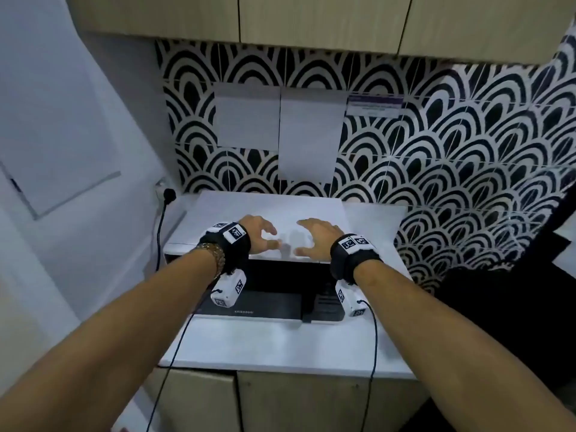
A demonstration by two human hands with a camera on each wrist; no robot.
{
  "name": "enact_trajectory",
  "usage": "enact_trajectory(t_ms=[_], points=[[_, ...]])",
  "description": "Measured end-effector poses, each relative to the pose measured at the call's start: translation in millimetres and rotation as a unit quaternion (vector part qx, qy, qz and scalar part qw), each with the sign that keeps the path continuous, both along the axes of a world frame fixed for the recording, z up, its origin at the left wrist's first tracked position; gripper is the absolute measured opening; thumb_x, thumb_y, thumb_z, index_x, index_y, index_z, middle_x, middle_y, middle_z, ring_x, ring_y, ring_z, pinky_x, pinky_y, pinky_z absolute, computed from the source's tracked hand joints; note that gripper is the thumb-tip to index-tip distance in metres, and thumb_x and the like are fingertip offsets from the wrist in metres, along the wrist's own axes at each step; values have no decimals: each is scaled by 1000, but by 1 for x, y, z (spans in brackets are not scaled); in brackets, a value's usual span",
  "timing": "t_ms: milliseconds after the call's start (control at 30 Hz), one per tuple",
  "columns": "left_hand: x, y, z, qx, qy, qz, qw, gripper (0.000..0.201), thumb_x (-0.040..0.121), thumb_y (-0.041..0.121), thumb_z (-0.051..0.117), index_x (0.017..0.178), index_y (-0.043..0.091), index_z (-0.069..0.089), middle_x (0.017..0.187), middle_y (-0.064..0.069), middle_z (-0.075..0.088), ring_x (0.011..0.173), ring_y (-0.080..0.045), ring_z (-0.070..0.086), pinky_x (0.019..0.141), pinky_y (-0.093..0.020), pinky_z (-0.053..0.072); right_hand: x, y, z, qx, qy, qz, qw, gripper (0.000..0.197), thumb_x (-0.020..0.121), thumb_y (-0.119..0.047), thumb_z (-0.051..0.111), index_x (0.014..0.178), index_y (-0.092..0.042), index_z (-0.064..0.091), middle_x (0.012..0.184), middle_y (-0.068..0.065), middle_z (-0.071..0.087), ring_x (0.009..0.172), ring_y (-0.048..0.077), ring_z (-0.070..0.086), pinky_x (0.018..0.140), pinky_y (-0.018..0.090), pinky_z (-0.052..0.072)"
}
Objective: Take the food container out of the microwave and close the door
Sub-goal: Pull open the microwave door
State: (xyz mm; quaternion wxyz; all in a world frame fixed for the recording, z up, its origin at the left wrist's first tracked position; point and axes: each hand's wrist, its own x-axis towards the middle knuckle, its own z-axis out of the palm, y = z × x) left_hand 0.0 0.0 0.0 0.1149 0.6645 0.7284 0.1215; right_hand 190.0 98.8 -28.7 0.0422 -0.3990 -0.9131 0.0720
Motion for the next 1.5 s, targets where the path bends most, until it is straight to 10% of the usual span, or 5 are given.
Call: enact_trajectory(t_ms=[267,433,800,967,1500], points=[[7,10,-69,14,11,-21,1000,72,83,65,48,139,20,44,148,-5,46,134,-29,43,110,-39,34,22,-12,-49,-3,136,-37,990,68,93,-44,66,150,-14,45,161,10,37,151,28,29,124,40,23],[15,23,-92,-22,109,-33,993,73,91,66,21,152,31,8,165,3,4,152,-23,1,120,-53,1,33,-31,-97,122,350,-56,927,11,90,-18,70,90,-7,70,95,7,69,97,27,58,89,41,51],[10,28,-113,50,124,-34,990,61,95,56,14,152,33,6,165,3,7,152,-25,5,120,-53,3,14,-59,-159,-164,509,-272,800,44,95,-50,61,78,-10,69,72,1,70,67,13,60,75,31,50],[12,27,-116,48,130,-31,990,61,96,54,14,152,32,6,165,3,8,151,-25,6,121,-54,4,-4,-57,-148,-351,612,-273,654,78,103,-62,28,68,-4,68,63,12,67,59,20,63,74,29,53],[16,26,-116,42,147,-23,988,63,95,55,15,152,31,3,165,2,5,152,-25,5,121,-53,4,-20,-56,-135,-370,641,-363,566,66,98,-69,29,64,-14,42,65,14,46,33,7,44,38,14,39]])
